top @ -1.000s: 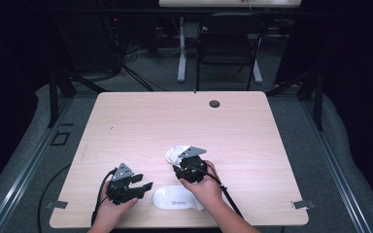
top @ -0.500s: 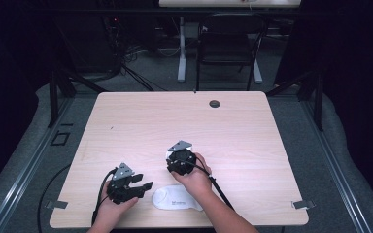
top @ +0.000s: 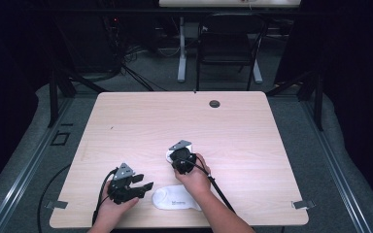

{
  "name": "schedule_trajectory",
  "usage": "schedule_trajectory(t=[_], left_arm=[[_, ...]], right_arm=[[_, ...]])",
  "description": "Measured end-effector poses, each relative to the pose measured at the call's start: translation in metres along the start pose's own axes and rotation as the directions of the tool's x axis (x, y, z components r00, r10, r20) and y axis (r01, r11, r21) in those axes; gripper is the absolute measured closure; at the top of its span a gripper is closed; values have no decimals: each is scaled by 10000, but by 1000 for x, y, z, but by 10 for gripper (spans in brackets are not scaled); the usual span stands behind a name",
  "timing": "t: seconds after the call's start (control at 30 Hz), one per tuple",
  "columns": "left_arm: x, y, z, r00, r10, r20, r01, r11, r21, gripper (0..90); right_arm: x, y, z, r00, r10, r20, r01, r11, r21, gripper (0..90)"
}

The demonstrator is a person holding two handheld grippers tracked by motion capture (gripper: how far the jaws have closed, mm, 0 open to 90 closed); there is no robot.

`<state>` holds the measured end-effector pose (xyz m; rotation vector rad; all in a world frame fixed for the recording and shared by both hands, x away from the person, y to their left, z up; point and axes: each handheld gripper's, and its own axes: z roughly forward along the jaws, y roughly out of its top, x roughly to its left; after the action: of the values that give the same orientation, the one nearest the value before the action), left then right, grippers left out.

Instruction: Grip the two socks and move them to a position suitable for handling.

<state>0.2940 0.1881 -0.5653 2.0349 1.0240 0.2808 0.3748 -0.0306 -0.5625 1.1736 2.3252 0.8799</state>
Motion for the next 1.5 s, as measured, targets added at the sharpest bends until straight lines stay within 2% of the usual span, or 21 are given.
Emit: schedule_trajectory(t=[0.17,0.37,0.4,0.47,0.57,0.67,0.77,0.87,0.9,0.97,1.07,1.13,1.17,1.23,1.3,1.37,1.5], left_arm=[[-1,0,1,10000,29,-17,-29,10000,22,463],[-1,0,2,10000,-33,-19,33,10000,18,464],[-1,-1,2,10000,-32,-26,32,10000,28,465],[-1,-1,3,9999,40,-137,-40,10000,35,465],[-1,-1,3,9999,128,18,-128,9999,10,476],[-2,-1,3,9998,186,98,-186,9998,-36,499],[-1,1,5,9998,-12,212,14,9999,-122,499],[-1,4,9,9997,-120,210,121,9999,-34,498],[-2,7,12,9998,-64,201,66,9999,-102,499],[-4,10,15,9999,25,145,-23,10000,-82,499],[-3,15,19,10000,48,49,-48,9999,-89,501],[0,21,24,10000,-76,-33,76,9999,-129,502],[2,28,30,9999,-117,-98,115,9999,-127,502],[4,37,39,9997,-201,-119,199,9997,-172,507],[4,46,46,9999,-77,-120,75,9998,-168,515],[2,55,53,9994,183,-297,-189,9996,-204,530],[0,67,64,9984,460,-330,-462,9989,-69,541]], right_arm=[[-4,1,-9,9995,218,-214,-221,9996,-149,861],[-8,1,-21,9982,434,-402,-453,9978,-474,872],[-11,0,-29,9966,646,-520,-690,9937,-883,873],[-14,0,-35,9945,793,-688,-864,9905,-1068,872],[-21,-4,-44,9908,1034,-869,-1149,9836,-1393,873],[-26,-9,-51,9885,1147,-981,-1290,9795,-1545,873],[-41,-24,-59,9805,1530,-1236,-1726,9707,-1674,872],[-50,-31,-60,9773,1705,-1261,-1901,9680,-1639,872],[-59,-38,-60,9725,1949,-1278,-2141,9637,-1594,871],[-65,-42,-59,9660,2167,-1412,-2362,9615,-1403,869],[-72,-49,-59,9659,2188,-1385,-2378,9613,-1393,868],[-73,-51,-58,9646,2256,-1364,-2438,9603,-1355,867],[-74,-52,-58,9646,2264,-1352,-2441,9606,-1330,865],[-79,-58,-56,9573,2508,-1440,-2693,9545,-1280,843],[-80,-59,-55,9599,2434,-1394,-2613,9566,-1293,823],[-81,-60,-56,9669,2251,-1201,-2400,9621,-1292,802],[-83,-62,-56,9644,2326,-1259,-2490,9590,-1355,771]])
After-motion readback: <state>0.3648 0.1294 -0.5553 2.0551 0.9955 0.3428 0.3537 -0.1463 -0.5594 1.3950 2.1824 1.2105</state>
